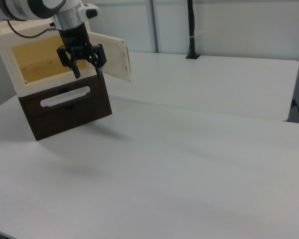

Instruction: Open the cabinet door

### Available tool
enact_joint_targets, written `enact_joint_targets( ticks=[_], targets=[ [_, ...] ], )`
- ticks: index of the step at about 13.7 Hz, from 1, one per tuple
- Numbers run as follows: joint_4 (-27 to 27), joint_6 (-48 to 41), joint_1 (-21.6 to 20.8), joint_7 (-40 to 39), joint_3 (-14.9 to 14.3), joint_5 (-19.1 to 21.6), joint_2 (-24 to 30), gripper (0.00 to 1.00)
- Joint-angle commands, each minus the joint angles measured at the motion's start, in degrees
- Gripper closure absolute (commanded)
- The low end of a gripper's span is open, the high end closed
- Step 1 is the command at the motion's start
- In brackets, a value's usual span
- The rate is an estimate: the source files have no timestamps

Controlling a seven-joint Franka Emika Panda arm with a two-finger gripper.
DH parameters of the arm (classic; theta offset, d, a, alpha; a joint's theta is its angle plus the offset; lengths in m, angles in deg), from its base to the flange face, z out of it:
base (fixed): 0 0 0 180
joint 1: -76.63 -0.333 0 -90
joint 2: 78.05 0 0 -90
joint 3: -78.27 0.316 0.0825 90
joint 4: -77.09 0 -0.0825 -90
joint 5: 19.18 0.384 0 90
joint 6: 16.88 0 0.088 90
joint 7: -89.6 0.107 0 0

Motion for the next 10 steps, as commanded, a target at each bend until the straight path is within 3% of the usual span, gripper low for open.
enact_joint_targets(
  ticks=[1,7,10],
  targets=[
    [-4.1,-4.0,0.4,3.9,-0.3,-2.1,3.1,0.00],
    [-10.2,-4.4,2.8,6.2,-0.7,-2.0,7.5,0.00],
    [-10.0,-4.0,2.9,6.2,-1.8,-2.1,8.1,0.00]
  ],
)
